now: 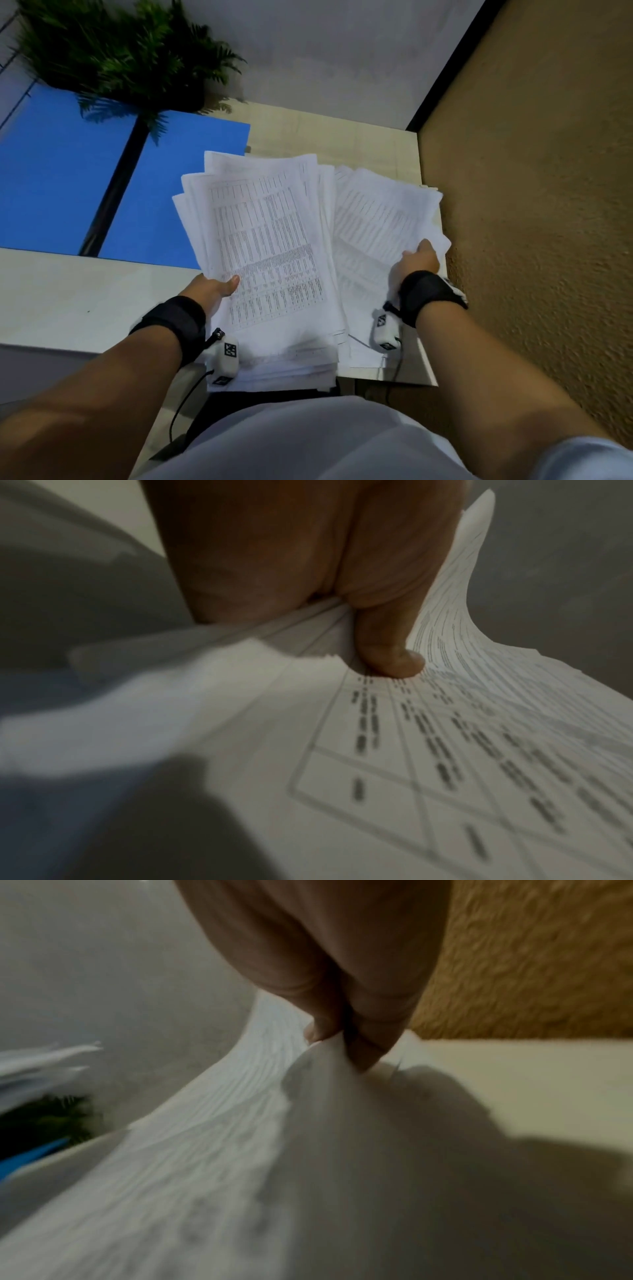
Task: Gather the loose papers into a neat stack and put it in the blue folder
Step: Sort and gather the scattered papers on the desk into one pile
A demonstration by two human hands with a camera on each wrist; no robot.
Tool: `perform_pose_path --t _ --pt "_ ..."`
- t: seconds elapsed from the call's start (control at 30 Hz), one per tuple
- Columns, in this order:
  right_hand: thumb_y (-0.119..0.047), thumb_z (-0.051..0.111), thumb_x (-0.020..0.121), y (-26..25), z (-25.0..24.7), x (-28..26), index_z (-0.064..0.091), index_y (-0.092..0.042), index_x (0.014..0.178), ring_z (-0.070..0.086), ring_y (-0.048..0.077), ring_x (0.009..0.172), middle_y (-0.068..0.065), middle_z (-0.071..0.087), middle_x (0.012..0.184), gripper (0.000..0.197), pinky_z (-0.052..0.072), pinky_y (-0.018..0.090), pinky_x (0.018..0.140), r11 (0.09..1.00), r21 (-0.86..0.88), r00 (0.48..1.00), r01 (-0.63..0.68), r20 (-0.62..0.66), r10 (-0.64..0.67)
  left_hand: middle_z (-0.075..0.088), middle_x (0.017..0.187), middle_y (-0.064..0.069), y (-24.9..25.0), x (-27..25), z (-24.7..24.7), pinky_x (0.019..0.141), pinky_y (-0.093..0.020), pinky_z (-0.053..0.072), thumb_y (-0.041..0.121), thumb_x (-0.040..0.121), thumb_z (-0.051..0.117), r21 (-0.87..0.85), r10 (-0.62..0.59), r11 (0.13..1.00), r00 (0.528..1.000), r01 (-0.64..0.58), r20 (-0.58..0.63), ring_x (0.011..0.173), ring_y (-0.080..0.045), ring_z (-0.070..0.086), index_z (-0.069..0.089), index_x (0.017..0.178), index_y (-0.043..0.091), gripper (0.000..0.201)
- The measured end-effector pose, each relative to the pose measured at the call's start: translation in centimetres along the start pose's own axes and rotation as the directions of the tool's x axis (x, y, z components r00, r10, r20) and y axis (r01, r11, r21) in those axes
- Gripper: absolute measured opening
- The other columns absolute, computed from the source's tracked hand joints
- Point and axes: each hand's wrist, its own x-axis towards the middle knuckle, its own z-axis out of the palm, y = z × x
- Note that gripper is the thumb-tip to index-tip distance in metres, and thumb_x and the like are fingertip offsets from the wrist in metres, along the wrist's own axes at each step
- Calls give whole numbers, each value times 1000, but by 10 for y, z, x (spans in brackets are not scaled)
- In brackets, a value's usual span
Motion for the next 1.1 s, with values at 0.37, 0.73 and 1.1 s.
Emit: perform_pose_path --t 0.37,0.73,1.1 --pt "-16 69 87 30 18 -25 46 1 127 57 32 113 16 58 122 49 46 35 96 986 95 983 -133 142 119 49 148 -6 -21 31 -5 111 -49 33 62 39 86 96 -60 993 997 65 -49 137 -29 45 37 147 14 128" --pt "-13 50 89 -16 -86 -18 55 -15 89 57 16 88 4 62 91 6 45 30 84 877 275 880 394 -390 -272 54 144 -4 -8 11 4 109 -47 36 54 48 91 134 -82 987 996 87 -40 134 -28 48 44 142 15 113" --pt "-27 44 99 -45 -1 -61 47 -7 81 50 25 70 6 51 71 27 39 30 55 892 151 894 426 84 -441 59 125 14 16 -38 25 108 -32 34 73 70 66 -116 83 990 995 -76 62 124 -8 52 46 139 26 86"
